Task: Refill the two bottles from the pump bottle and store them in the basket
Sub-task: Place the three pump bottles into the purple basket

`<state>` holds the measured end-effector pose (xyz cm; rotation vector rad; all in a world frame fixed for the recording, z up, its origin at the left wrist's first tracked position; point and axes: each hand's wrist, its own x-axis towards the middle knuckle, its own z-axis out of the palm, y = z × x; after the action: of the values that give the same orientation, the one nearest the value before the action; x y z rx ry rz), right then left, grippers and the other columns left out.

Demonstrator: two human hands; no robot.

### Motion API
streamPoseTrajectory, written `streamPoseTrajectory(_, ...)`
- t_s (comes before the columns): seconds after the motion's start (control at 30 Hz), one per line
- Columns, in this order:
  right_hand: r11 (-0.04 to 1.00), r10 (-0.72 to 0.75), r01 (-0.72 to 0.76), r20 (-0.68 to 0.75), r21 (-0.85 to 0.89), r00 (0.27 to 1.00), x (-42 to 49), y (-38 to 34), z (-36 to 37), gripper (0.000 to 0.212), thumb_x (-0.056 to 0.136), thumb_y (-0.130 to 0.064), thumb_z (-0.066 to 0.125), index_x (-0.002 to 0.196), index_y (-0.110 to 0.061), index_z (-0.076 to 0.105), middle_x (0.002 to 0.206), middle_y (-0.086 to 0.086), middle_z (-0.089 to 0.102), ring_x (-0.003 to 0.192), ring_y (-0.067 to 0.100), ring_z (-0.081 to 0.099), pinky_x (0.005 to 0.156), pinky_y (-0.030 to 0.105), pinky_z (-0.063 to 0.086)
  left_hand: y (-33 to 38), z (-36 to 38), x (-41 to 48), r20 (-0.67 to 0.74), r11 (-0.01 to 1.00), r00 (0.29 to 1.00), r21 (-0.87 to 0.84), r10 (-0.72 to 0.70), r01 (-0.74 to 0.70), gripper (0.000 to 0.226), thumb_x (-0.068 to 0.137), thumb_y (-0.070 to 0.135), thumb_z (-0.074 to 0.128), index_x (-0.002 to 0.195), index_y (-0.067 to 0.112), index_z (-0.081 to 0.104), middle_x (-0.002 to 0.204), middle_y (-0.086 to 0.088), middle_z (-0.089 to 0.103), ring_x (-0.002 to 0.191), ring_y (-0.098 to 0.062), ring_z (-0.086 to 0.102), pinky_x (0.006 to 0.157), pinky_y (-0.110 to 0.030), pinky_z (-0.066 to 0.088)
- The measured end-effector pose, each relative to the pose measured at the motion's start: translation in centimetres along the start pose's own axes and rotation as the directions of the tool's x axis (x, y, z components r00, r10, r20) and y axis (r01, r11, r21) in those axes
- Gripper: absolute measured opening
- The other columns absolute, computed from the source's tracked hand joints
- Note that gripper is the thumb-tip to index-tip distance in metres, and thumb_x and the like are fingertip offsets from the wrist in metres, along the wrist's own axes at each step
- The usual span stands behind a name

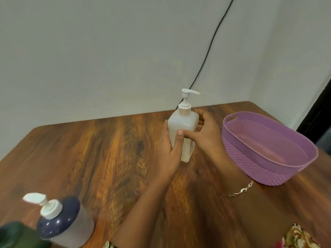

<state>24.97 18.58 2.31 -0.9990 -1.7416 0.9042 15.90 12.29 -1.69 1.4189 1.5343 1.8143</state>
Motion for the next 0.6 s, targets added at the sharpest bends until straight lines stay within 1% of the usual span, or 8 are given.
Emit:
streamPoseTrajectory(0.13, 0.990, 0.022, -0.021, 0.008, -0.138, 1.000, 2.0, -1.0, -1.6, 0.065, 0.064, -0.027, 0.082, 0.119, -0.018, 0.048, 0.100, -0.012, 0.044, 0.102, 0.011, 0.049, 0.087, 0.032, 0.048, 1.4, 1.6, 2.8, 0.056, 0.995, 0.998, -0.094, -0.026, 0.031, 0.052, 0.087, 0.052, 0.036, 0.130, 0.022, 0.041, 0.114, 0.008, 0.057, 0.098, 0.004, 0.057, 0.073, -0.010, 0.046)
streamPoseTrajectory(0.27, 0.973, 0.019, 0.004, 0.098, -0.231, 0.995, 4.2, -2.5, -4.6, 0.071, 0.067, -0.023, 0.081, 0.129, -0.015, 0.045, 0.121, 0.001, 0.050, 0.112, 0.018, 0.049, 0.096, 0.040, 0.044, 2.7, 3.1, 6.1, 0.092, 0.988, 0.995, -0.148, -0.037, 0.051, 0.062, 0.084, 0.057, 0.032, 0.130, 0.017, 0.043, 0.115, 0.001, 0.058, 0.100, -0.002, 0.059, 0.075, -0.014, 0.048)
streamPoseTrajectory(0.33, 0.970, 0.027, 0.000, 0.108, -0.243, 0.994, 5.1, -3.3, -6.6, 0.069, 0.072, -0.015, 0.077, 0.132, -0.014, 0.043, 0.124, 0.003, 0.052, 0.110, 0.016, 0.050, 0.094, 0.033, 0.045, 3.7, 4.1, 7.7, 0.126, 0.988, 0.990, -0.136, -0.056, 0.073, 0.054, 0.088, 0.056, 0.029, 0.129, 0.024, 0.043, 0.114, 0.006, 0.058, 0.101, -0.001, 0.059, 0.077, -0.017, 0.050)
streamPoseTrajectory(0.43, 0.970, 0.039, -0.010, 0.115, -0.242, 0.993, 6.4, -4.6, -9.7, 0.060, 0.079, -0.005, 0.069, 0.133, -0.014, 0.045, 0.114, -0.001, 0.056, 0.093, 0.005, 0.053, 0.078, 0.013, 0.047, 5.7, 6.0, 9.8, 0.182, 0.985, 0.980, -0.141, -0.074, 0.101, 0.034, 0.097, 0.045, 0.025, 0.121, 0.030, 0.042, 0.105, 0.012, 0.058, 0.093, 0.007, 0.060, 0.071, -0.012, 0.049)
streamPoseTrajectory(0.47, 0.971, 0.038, -0.010, 0.113, -0.240, 0.993, 6.9, -4.8, -10.7, 0.057, 0.080, -0.003, 0.067, 0.132, -0.014, 0.045, 0.110, -0.002, 0.057, 0.090, 0.005, 0.054, 0.078, 0.015, 0.049, 6.4, 6.6, 10.4, 0.206, 0.981, 0.975, -0.155, -0.083, 0.117, 0.028, 0.099, 0.041, 0.024, 0.118, 0.031, 0.043, 0.103, 0.013, 0.057, 0.090, 0.009, 0.060, 0.069, -0.011, 0.048)
streamPoseTrajectory(0.5, 0.970, 0.040, -0.012, 0.109, -0.242, 0.993, 7.5, -5.0, -11.8, 0.056, 0.081, -0.002, 0.066, 0.132, -0.014, 0.046, 0.108, -0.002, 0.057, 0.091, 0.008, 0.056, 0.083, 0.023, 0.051, 7.1, 7.4, 11.0, 0.230, 0.977, 0.969, -0.169, -0.090, 0.130, 0.026, 0.100, 0.037, 0.023, 0.114, 0.031, 0.044, 0.102, 0.012, 0.057, 0.089, 0.009, 0.060, 0.068, -0.012, 0.049)
streamPoseTrajectory(0.53, 0.968, 0.048, -0.020, 0.110, -0.249, 0.993, 8.0, -5.0, -12.7, 0.055, 0.081, -0.002, 0.065, 0.132, -0.015, 0.046, 0.108, -0.001, 0.059, 0.092, 0.012, 0.057, 0.086, 0.031, 0.051, 7.6, 8.0, 11.6, 0.251, 0.975, 0.964, -0.176, -0.088, 0.134, 0.028, 0.100, 0.037, 0.022, 0.113, 0.030, 0.045, 0.102, 0.009, 0.058, 0.091, 0.004, 0.062, 0.070, -0.015, 0.051)
streamPoseTrajectory(0.6, 0.968, 0.066, -0.036, 0.115, -0.249, 0.991, 9.0, -4.8, -14.7, 0.058, 0.081, -0.004, 0.066, 0.133, -0.018, 0.046, 0.107, -0.001, 0.061, 0.090, 0.011, 0.059, 0.086, 0.036, 0.052, 8.3, 9.6, 12.7, 0.305, 0.976, 0.949, -0.174, -0.074, 0.132, 0.037, 0.098, 0.045, 0.020, 0.116, 0.026, 0.046, 0.107, 0.000, 0.059, 0.097, -0.009, 0.062, 0.078, -0.026, 0.054)
